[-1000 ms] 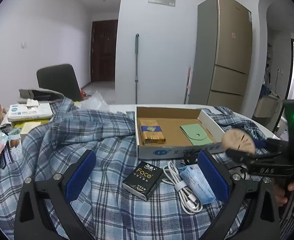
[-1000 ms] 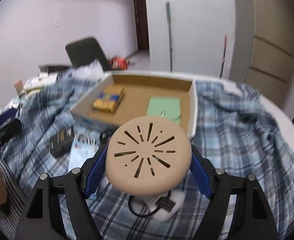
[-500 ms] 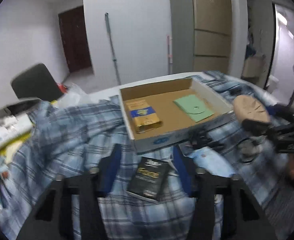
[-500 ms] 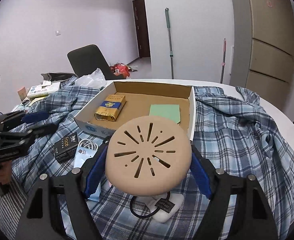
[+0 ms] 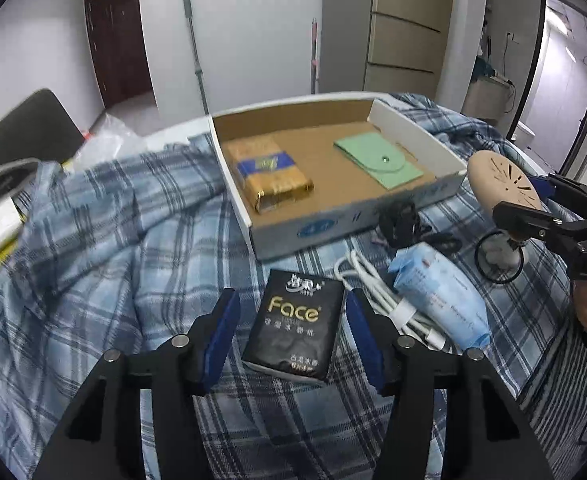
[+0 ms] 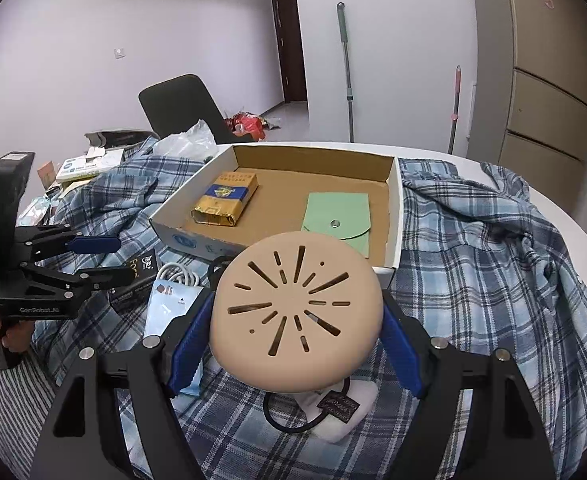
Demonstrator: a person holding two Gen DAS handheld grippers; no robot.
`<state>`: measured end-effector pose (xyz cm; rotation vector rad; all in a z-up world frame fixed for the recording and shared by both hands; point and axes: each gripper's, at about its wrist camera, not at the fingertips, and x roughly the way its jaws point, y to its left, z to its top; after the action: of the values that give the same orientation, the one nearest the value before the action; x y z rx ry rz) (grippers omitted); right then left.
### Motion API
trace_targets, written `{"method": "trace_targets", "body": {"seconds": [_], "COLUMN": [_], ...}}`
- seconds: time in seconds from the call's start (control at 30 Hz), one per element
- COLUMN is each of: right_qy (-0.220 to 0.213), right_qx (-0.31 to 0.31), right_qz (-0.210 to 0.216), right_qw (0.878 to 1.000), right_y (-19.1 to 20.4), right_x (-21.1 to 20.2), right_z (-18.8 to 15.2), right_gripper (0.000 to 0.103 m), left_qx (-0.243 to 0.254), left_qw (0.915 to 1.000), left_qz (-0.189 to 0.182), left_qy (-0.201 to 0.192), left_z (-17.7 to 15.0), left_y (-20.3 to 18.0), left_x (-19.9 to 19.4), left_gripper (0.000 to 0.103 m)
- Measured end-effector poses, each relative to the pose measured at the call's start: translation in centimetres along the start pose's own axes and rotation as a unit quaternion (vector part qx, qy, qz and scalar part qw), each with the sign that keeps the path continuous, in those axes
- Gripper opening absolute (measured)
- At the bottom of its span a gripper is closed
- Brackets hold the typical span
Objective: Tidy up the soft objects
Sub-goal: 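Grasp the black Face tissue pack with the left gripper while the right holds the disc, then lower the Face pack into the box with the left gripper while the right sets the disc on the pouch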
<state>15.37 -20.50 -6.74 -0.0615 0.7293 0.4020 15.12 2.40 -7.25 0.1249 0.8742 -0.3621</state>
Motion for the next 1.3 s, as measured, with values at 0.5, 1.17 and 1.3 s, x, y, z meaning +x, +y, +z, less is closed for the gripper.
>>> {"method": "trace_targets", "body": {"seconds": [0.5,1.17,1.3], "right_qy": [-0.011,-0.024,-0.027], "right_qx": [-0.003,0.002,0.003], "right_qz": [0.013,0.011,0.010], "right_qw": [1.000,1.000,1.000], "right_y": [0.4,0.2,0.2], "right_x": [-0.6,-1.1,-1.1], "right_z": [0.0,-0.1,-0.1], "right_gripper": [0.077,0.077,0.077], "left_qx": [0.009,-0.012,-0.004], "left_qw": [0.9991,0.9959,0.9931], "left_qz": [-0.012,0.002,0.020], "left_qy": [0.040,-0.090,-0.116], "left_z": [-0.5,-0.6,-0.6], "left_y": [-0.4,0.5,0.0], "left_x": [1.9,-3.1,-4.5], "left_gripper": [0.066,0.049,0.049]}}
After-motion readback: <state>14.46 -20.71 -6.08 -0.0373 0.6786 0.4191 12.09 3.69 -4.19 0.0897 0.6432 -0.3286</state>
